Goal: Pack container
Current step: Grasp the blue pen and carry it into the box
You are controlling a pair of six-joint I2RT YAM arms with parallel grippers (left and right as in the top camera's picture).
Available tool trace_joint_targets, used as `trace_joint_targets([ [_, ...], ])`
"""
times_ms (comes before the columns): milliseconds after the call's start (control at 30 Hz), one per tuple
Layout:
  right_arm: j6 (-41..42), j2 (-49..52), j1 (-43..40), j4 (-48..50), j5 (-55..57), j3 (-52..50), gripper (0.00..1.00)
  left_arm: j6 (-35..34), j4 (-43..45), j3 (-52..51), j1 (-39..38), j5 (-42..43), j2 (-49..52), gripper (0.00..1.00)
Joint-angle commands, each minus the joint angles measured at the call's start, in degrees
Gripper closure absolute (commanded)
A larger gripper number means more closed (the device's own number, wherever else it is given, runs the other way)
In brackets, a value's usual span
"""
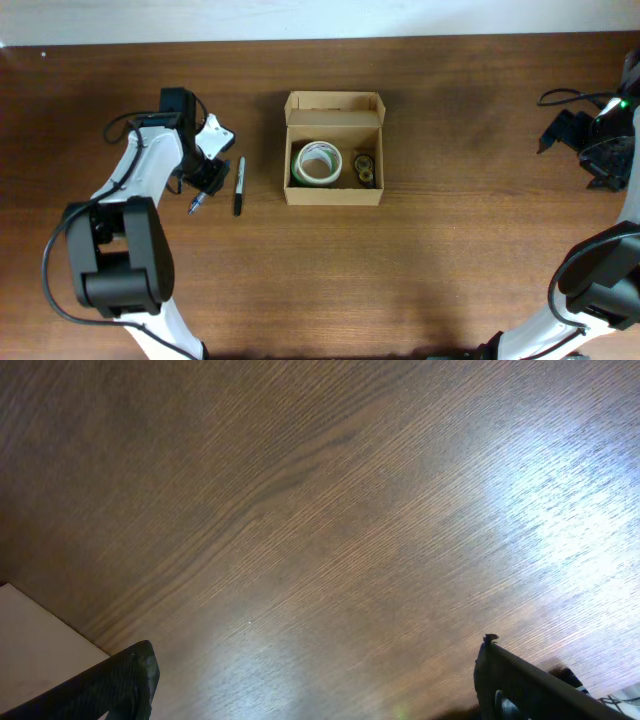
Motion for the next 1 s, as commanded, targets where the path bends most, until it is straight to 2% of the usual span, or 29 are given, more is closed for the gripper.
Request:
trace_joint_targets([
  [0, -0.1, -0.9, -0.1, 0.0, -0.5, -0.2, 0.01, 3.4, 0.2, 0.2, 0.3, -0.3, 1.8, 0.35],
  [133, -0.1, -0.9, -0.1, 0.0, -0.5, -0.2, 0.01, 5.2, 0.6, 0.2, 0.4, -0.2, 3.4, 0.40],
  [433, -0.1, -0.9, -0.1, 0.0, -0.5, -0.2, 0.01, 5.7, 1.8, 0.2, 0.4, -0.4, 6.1, 0.42],
  [533, -0.1, -0.9, -0.1, 0.0, -0.5, -0.2, 0.01, 6.0, 2.1, 0.2, 0.4, -0.3, 6.5, 0.53],
  [567, -0.1, -0.9, -0.1, 0.0, -0.5, -0.2, 0.01, 6.0, 2.0, 0.2, 0.4, -0.4, 6.6, 0.62],
  [600, -0.1, -0.9, -0.1, 0.0, -0.5, -0.2, 0.01, 6.0, 2.0, 0.2, 0.4, -0.3, 6.6, 0.79],
  [633, -0.1, -0.9, -0.1, 0.0, -0.5, -0.2, 0.01, 5.9, 2.0, 0.2, 0.4, -0.3, 6.6, 0.91],
  [667, -0.1, -0.9, -0.1, 0.0, -0.5, -0.2, 0.01, 5.9, 1.7, 0.4, 0.3, -0.3, 6.6, 0.98],
  [800, -0.1, -0.9, -0.1, 0.0, -0.5, -0.2, 0.01, 4.5, -0.4, 3.8, -0.5, 0.9, 5.5, 0.98],
  [967, -0.1, -0.9, -0.1, 0.0, -0.5, -0.2, 0.01, 4.4, -6.6, 16.2, -2.6, 2.3, 0.5, 0.98],
])
